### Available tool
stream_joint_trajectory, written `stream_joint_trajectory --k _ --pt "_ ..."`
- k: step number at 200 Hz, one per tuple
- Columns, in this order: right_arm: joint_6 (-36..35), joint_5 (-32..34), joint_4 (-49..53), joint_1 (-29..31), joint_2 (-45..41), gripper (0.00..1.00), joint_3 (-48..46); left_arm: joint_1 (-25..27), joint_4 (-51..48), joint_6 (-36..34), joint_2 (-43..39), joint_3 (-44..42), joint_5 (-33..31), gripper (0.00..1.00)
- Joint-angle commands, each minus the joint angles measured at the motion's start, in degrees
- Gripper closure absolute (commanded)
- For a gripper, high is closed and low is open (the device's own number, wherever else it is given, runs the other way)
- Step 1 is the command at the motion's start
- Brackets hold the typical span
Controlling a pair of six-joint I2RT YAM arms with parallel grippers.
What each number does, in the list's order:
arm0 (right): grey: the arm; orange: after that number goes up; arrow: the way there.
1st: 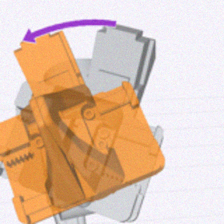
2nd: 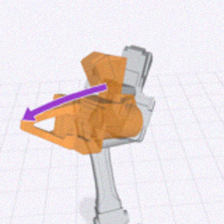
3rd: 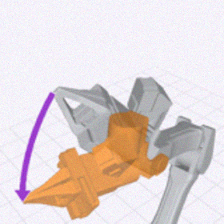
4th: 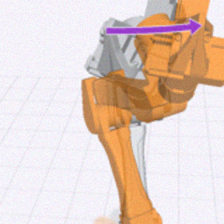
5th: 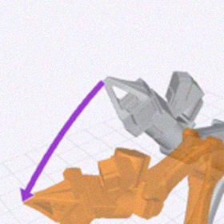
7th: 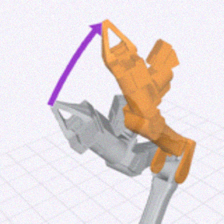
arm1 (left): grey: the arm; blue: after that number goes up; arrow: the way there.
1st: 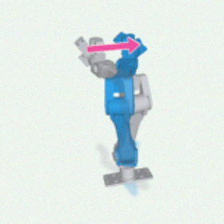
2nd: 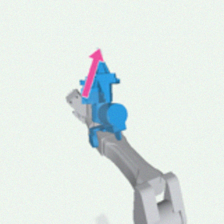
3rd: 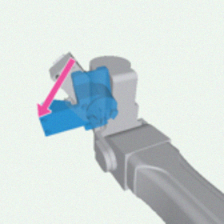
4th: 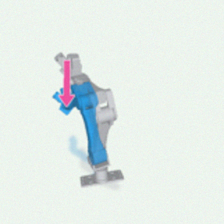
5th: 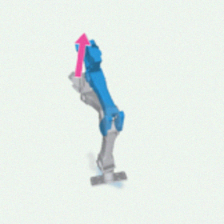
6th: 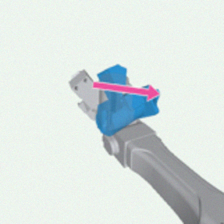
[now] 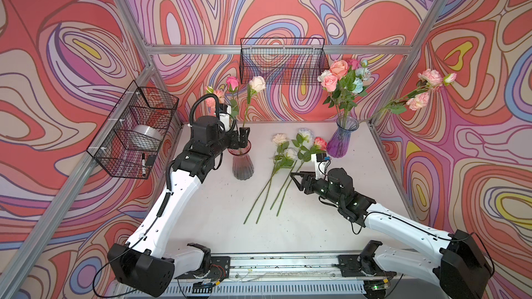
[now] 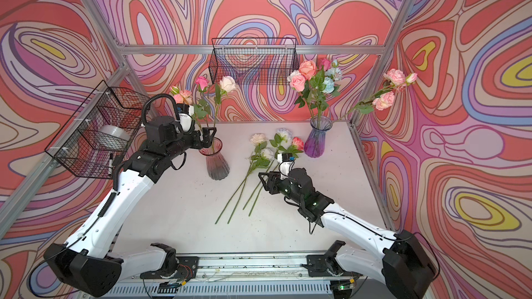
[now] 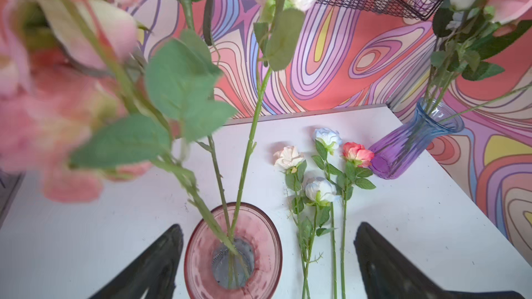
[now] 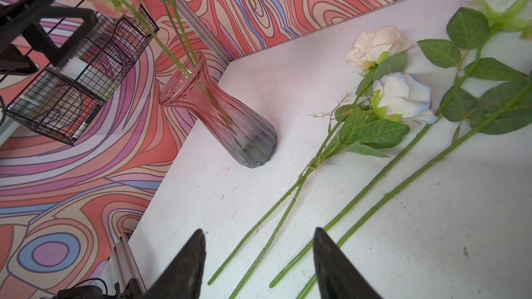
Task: Arrange the flowers into the vase
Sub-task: 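Open the left gripper and release the pink rose cluster in the vase, then move the left gripper down to the white rose stems beside the vase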
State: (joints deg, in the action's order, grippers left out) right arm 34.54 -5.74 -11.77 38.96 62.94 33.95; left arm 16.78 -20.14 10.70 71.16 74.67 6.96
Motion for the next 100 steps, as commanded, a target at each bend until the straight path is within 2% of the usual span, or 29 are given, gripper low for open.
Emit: stream_joint_trajectory --k 1,63,100 --pt "-1.7 0.0 0.5 -0.3 0.1 0.39 0.3 -0.3 -4.2 -0.2 -0.2 -3.7 2.7 0.03" --pt "-3.0 0.0 -0.4 -0.3 -0.4 0.38 -0.5 -0.3 -2.5 4.5 -1.9 -9.6 4.7 0.01" --pt "-3.5 0.9 0.8 -0.3 -0.5 0.39 -0.4 0.6 -3.8 4.3 -6.8 -9.9 7.5 0.09"
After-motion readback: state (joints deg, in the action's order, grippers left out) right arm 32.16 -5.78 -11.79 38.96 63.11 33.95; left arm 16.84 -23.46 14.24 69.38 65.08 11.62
